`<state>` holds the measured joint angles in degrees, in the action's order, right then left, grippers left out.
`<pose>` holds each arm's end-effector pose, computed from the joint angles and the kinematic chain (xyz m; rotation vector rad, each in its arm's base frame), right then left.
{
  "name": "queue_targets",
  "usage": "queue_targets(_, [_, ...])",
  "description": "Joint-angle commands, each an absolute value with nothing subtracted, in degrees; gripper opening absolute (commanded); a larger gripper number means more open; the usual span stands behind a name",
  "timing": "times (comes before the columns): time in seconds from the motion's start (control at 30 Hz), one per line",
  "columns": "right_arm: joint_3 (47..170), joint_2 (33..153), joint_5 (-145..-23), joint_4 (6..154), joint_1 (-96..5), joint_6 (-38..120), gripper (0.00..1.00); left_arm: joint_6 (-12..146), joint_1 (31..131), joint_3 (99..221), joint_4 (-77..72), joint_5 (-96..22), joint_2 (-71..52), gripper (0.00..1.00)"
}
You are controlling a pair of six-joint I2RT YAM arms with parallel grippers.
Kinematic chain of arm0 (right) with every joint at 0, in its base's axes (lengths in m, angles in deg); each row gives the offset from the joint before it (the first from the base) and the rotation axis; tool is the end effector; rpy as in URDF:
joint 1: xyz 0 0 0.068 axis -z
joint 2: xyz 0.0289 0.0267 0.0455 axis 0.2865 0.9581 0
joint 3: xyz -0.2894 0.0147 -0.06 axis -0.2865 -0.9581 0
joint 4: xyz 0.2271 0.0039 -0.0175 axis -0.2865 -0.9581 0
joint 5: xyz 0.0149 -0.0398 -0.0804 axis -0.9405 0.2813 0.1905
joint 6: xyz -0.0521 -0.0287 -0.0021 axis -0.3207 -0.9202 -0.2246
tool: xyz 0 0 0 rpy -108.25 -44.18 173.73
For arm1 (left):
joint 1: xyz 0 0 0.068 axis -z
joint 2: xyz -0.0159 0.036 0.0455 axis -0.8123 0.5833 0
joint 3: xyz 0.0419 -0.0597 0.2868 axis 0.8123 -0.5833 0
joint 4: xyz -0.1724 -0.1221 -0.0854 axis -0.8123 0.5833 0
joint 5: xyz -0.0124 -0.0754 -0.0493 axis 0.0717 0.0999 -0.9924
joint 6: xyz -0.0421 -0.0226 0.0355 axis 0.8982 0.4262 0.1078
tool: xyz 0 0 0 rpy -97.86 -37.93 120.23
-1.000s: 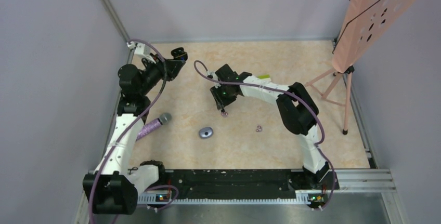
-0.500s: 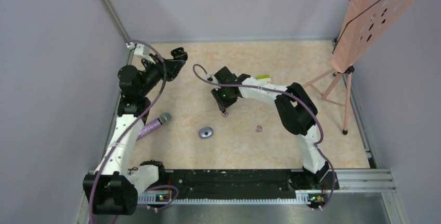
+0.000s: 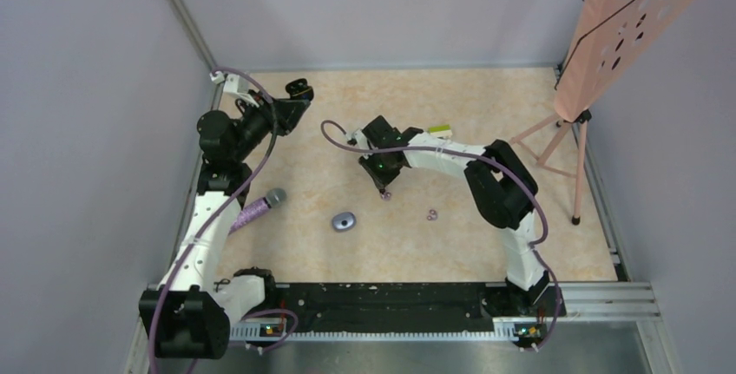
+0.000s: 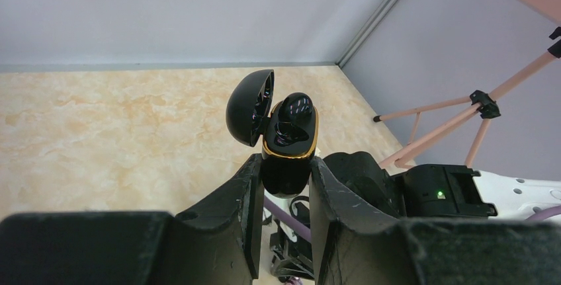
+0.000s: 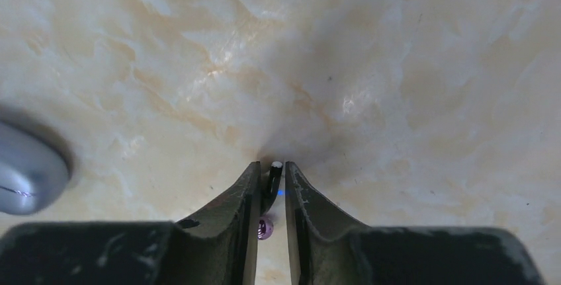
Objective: Insert the wireless bluetooth earbuds into the charging case
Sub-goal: Move the earbud to the center of the board.
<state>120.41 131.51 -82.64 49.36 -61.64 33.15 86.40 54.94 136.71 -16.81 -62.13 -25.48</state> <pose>0.2971 0.3033 0.2009 -1.0959 2.4820 0.3743 0.2007 -0.0262 0.3939 0.0850 1.5425 -0.8690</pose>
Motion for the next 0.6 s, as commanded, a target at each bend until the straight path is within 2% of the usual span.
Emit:
queue_targets(0.0, [117.93,127.44,-83.70,45.17,-62.48,23.14,0.17,87.96,54.67,136.11,-21.70,-62.67,-25.49,0.00])
queue_targets(0.13, [116.14,125.48,-88.14,43.68,-62.40,10.36,0.12,88.58,54.67,136.01,-22.61,-62.77,-25.16,0.00])
queue_targets(0.3, [108.21,119.37,-96.42,45.85,-60.61,-15.66,0.11,88.39,54.71,136.40,-22.82,-63.71,-24.78,0.00])
queue_targets(0.43, [105.20,116.64,-99.81,41.94,-58.20,-37.79,0.12,88.81,54.67,136.76,-22.93,-64.69,-24.01,0.00])
queue_targets(0.5, [103.91,115.38,-100.70,40.62,-57.42,-46.10,0.13,89.28,54.67,136.89,-23.02,-65.14,-23.51,0.00])
queue_targets(0.57, [103.65,114.46,-101.49,40.51,-57.09,-48.89,0.21,89.64,54.67,137.02,-23.34,-65.84,-22.98,0.00])
